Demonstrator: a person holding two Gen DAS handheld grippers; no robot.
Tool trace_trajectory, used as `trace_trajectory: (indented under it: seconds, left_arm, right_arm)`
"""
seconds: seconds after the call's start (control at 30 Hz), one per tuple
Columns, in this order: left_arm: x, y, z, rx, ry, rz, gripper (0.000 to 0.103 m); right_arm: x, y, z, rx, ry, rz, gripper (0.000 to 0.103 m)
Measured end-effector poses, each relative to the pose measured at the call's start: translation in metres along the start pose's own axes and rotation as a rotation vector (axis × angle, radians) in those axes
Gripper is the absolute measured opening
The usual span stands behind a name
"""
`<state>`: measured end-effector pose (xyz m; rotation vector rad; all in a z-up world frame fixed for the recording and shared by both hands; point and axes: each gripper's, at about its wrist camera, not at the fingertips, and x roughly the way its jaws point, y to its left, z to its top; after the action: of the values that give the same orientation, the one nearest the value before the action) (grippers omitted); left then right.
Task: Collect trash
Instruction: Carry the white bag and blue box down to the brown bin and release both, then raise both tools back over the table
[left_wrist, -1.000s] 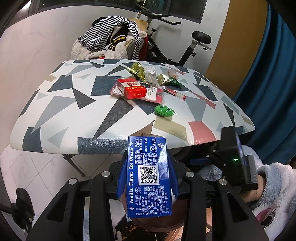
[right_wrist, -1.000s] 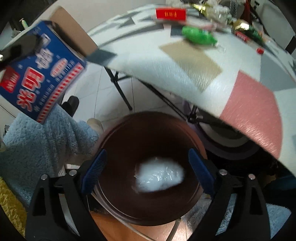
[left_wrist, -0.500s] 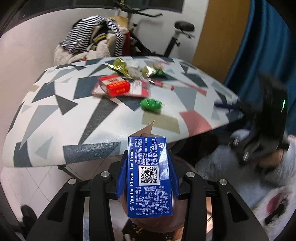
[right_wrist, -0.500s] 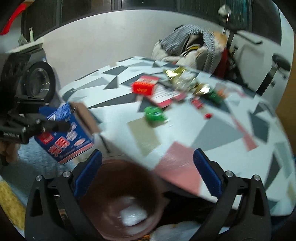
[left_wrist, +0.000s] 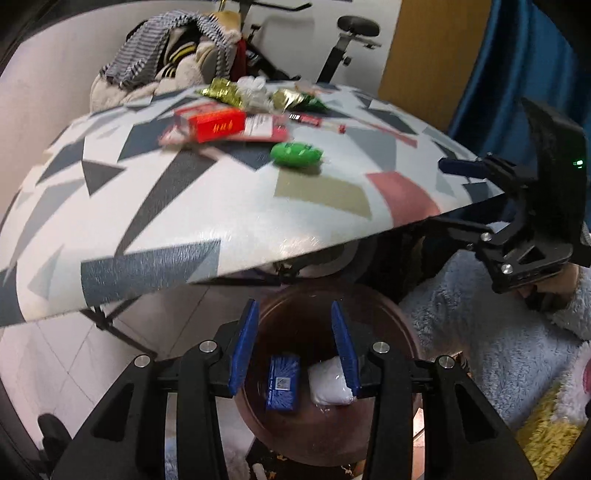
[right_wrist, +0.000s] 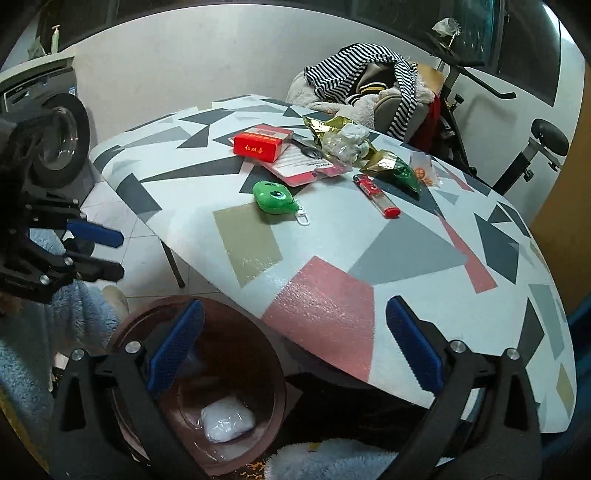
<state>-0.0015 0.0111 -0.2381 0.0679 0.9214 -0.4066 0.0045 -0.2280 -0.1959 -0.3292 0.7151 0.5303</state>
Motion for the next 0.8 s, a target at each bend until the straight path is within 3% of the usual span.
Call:
trace_trajectory:
  seconds: [0.07, 0.27, 0.43, 0.8]
  left_arm:
    - [0.001, 0.001, -0.001, -0.008, -0.005, 0.010, 0.043]
    - [-0.004, 0.003, 0.000, -0.017, -0.035, 0.042, 0.067]
    - [-0.009, 0.006, 0.001, -0.034, -0.055, 0.052, 0.095]
    - [-0.021, 0.015, 0.002, -0.072, -0.117, 0.102, 0.097]
  right_arm:
    - [0.002, 0.000, 0.000, 0.015, 0.003, -0.002, 0.097]
    - [0.003, -0.005, 0.000, 0.043, 0.009, -0.017, 0.097]
    - [0.005, -0.010, -0.001, 0.071, 0.018, -0.027, 0.097]
    - [0.007, -0.012, -0.001, 0.075, 0.027, -0.043, 0.097]
